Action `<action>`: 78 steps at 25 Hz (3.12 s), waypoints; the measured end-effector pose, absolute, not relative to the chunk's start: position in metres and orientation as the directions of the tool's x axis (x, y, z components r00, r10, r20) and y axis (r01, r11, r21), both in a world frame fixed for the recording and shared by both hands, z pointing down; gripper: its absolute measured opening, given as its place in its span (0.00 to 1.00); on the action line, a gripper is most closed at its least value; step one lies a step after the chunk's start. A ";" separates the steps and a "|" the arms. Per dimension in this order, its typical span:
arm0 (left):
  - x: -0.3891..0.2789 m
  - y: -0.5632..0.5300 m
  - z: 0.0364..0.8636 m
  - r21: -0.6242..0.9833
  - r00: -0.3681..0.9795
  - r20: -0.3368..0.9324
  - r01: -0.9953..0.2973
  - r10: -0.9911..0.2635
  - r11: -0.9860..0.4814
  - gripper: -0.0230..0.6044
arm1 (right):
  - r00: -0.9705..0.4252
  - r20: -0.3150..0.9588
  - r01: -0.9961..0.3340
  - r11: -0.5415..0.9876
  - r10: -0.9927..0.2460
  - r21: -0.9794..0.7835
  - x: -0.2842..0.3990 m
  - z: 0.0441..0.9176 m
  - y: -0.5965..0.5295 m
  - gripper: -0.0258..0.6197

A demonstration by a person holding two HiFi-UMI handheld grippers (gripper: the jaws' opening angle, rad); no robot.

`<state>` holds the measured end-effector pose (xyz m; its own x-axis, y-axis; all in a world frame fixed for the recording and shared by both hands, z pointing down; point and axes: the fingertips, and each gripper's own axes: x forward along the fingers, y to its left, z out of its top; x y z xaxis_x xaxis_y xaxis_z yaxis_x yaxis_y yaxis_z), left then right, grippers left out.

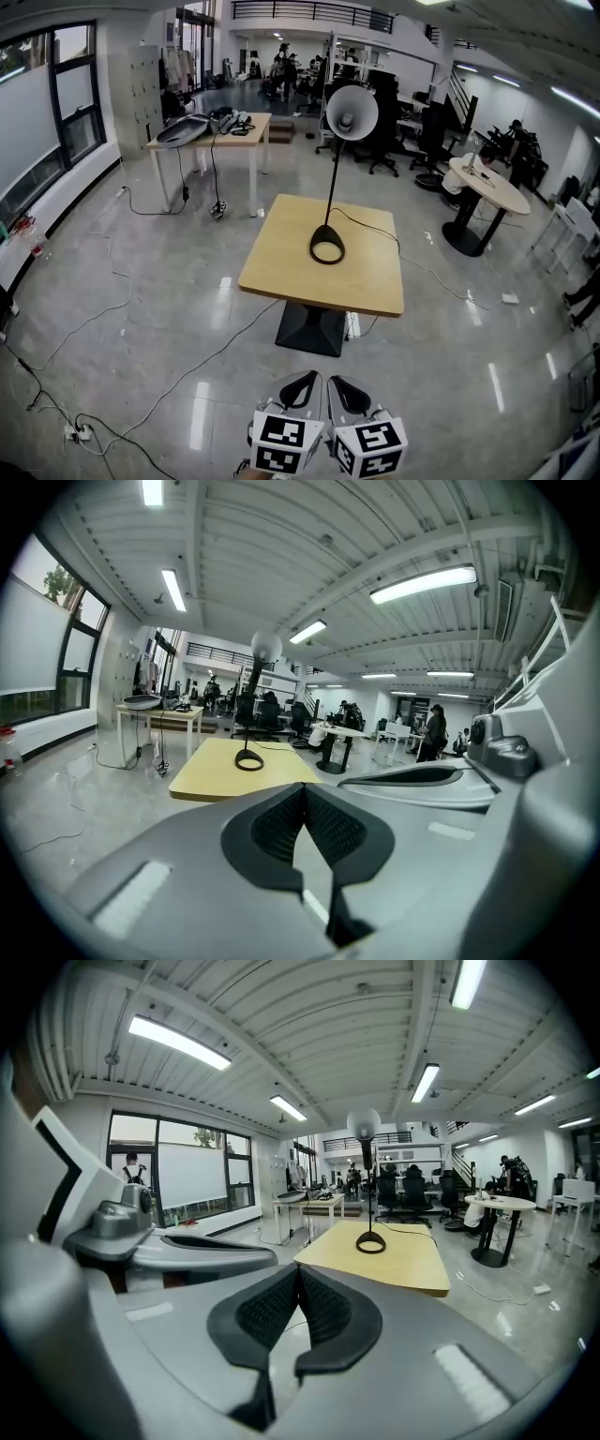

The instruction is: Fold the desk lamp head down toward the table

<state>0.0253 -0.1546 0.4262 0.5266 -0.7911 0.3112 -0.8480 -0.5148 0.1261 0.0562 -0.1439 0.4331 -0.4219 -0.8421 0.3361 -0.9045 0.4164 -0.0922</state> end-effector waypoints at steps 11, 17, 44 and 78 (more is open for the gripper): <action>0.036 -0.146 0.428 0.139 0.546 0.317 -0.835 -0.775 -0.532 0.06 | -0.394 0.361 -0.917 0.385 -0.845 -0.099 0.068 0.437 -0.137 0.05; 0.038 -0.151 0.425 0.126 0.547 0.307 -0.834 -0.778 -0.537 0.06 | -0.386 0.330 -0.921 0.382 -0.862 -0.078 0.069 0.428 -0.147 0.05; 0.000 -0.143 0.451 0.096 0.512 0.372 -0.851 -0.774 -0.516 0.06 | -0.450 0.334 -0.892 0.434 -0.828 -0.126 0.026 0.454 -0.142 0.05; 0.017 -0.156 0.446 0.103 0.568 0.333 -0.815 -0.753 -0.570 0.06 | -0.461 0.281 -0.885 0.457 -0.842 -0.083 0.044 0.442 -0.158 0.05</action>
